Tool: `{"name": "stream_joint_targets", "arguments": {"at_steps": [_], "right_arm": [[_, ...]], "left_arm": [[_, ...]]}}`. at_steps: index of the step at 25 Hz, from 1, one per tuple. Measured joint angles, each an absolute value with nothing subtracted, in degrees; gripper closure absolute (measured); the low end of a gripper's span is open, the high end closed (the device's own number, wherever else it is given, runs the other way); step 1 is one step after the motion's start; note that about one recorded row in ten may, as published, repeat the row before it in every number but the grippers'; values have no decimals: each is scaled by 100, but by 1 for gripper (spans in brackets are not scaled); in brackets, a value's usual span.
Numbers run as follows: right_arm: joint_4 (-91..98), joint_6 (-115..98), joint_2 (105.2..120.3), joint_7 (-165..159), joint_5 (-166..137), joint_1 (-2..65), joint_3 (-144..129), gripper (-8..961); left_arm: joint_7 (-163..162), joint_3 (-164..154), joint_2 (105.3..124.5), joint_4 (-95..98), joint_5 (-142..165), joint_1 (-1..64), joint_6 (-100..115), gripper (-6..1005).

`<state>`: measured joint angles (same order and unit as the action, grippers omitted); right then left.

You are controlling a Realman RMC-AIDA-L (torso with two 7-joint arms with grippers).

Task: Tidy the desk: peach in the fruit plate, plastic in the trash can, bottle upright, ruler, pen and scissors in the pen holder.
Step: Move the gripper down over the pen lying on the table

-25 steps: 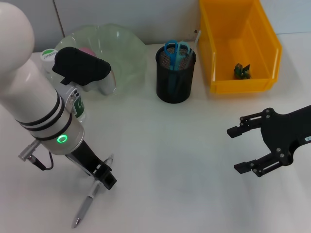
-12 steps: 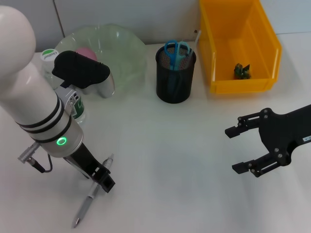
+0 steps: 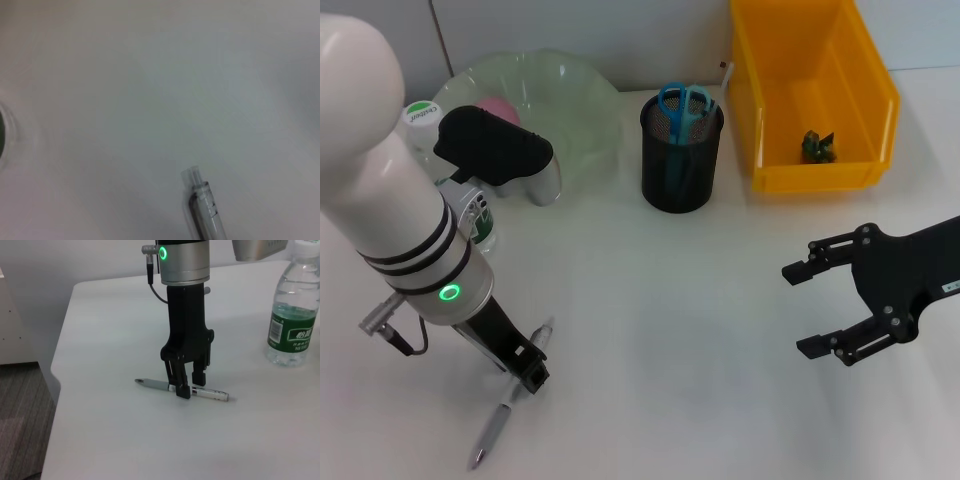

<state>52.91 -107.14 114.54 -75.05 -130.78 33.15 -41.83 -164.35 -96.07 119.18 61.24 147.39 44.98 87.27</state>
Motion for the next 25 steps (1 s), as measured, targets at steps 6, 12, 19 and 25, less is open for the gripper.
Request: {"name": "stream_joint_targets", "arguments": {"at_steps": [6, 12, 19, 25], "right_arm": [[5295, -10714, 11452, -7505, -13074, 3312, -4174, 128], [5300, -10713, 11452, -7490, -13076, 3305, -4168, 128], [5300, -10708, 11452, -7483, -13079, 3304, -4171, 127], [5307, -10705, 11452, -7479, -13078, 3304, -4174, 127]], "left_arm": [[-16441, -9616, 11918, 6048, 14740, 4560, 8727, 544], [-16452, -9623, 11918, 6038, 14739, 4569, 8727, 580], [-16446, -9624, 11918, 6029, 14739, 4570, 8730, 604], [-16427, -9624, 11918, 6029, 14752, 4572, 8743, 629]]}}
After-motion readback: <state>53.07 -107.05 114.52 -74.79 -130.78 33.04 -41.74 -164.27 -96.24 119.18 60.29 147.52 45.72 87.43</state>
